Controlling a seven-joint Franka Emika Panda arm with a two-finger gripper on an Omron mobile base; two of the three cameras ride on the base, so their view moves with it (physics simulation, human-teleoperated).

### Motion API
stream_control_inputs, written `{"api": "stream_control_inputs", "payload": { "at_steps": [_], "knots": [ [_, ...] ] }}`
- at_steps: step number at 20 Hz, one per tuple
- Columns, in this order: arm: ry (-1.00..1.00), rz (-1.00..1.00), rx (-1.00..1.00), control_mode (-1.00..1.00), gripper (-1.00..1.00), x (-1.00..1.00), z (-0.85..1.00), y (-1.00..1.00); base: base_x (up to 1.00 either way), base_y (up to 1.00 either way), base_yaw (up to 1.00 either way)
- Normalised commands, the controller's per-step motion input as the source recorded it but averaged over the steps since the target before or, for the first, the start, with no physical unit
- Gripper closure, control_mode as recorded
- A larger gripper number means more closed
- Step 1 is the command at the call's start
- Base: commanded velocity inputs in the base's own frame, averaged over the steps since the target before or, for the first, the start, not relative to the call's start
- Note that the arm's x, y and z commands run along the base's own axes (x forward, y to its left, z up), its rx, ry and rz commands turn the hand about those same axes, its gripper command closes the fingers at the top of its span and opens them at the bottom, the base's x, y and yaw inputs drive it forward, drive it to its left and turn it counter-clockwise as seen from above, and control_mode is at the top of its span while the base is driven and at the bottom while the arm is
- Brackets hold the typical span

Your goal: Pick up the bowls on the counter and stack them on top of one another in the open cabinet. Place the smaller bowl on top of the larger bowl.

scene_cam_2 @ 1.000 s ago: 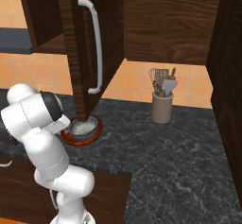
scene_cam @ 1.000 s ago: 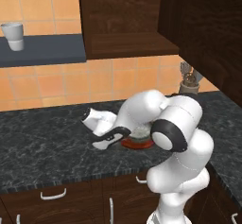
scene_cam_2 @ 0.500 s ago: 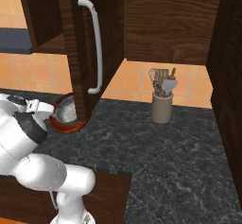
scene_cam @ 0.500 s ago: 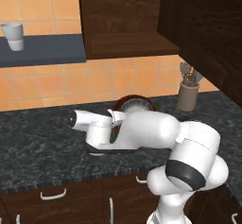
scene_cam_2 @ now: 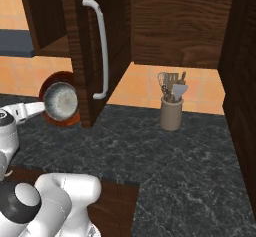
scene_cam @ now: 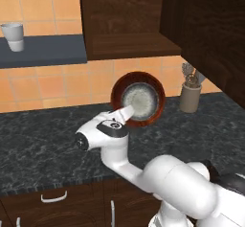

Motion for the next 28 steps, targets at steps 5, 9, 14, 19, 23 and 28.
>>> {"api": "stream_control_inputs", "payload": {
  "at_steps": [5,9,14,19,23,28],
  "knots": [
    [0.12,0.07,-0.03,-1.0,1.0,-0.08,1.0,0.0,0.0,0.0,0.0],
    [0.32,0.05,-0.01,-1.0,1.0,-0.12,1.0,0.0,0.0,0.0,0.0],
    [0.25,0.06,-0.11,-1.0,1.0,-0.22,1.0,0.0,0.0,0.0,0.0],
    [0.05,0.14,-0.12,-1.0,1.0,0.27,1.0,0.11,0.0,0.0,0.0],
    [0.12,0.1,-0.12,-1.0,1.0,0.93,0.88,0.02,0.0,0.0,0.0],
    [0.22,0.04,-0.07,-1.0,1.0,1.0,0.32,0.0,0.0,0.0,0.0]
  ]
}}
